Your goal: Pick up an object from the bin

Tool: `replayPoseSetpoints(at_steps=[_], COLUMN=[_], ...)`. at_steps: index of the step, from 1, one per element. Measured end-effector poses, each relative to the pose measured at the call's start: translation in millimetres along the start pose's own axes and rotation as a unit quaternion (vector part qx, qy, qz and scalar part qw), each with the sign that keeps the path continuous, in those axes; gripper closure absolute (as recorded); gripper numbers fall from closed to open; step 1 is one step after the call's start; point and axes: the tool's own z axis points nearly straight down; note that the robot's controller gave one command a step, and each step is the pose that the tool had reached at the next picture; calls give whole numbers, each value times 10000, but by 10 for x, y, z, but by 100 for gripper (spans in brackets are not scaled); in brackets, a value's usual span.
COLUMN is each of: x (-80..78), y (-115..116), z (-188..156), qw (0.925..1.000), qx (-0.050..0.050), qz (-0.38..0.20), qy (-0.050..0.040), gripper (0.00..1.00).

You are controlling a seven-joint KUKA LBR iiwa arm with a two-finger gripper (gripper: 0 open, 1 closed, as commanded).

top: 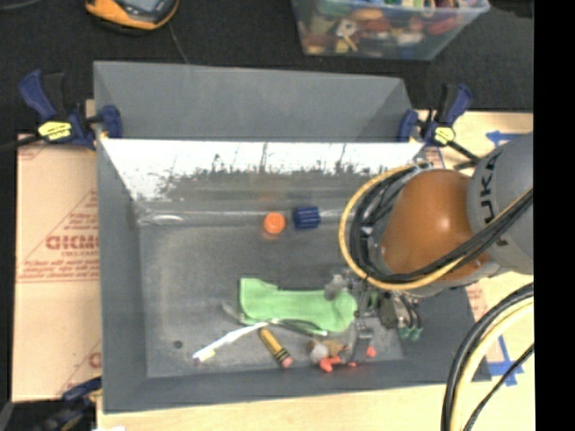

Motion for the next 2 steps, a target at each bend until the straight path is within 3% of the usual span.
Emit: replayPoseSetpoints(at_steps=[1,2], x=[-19,-36], y=[-1,-48], z=[-43,118], qw=[10000,10000], qx=[4,-3], qz=[-9,90], qy=[-40,-25], gripper=[0,0])
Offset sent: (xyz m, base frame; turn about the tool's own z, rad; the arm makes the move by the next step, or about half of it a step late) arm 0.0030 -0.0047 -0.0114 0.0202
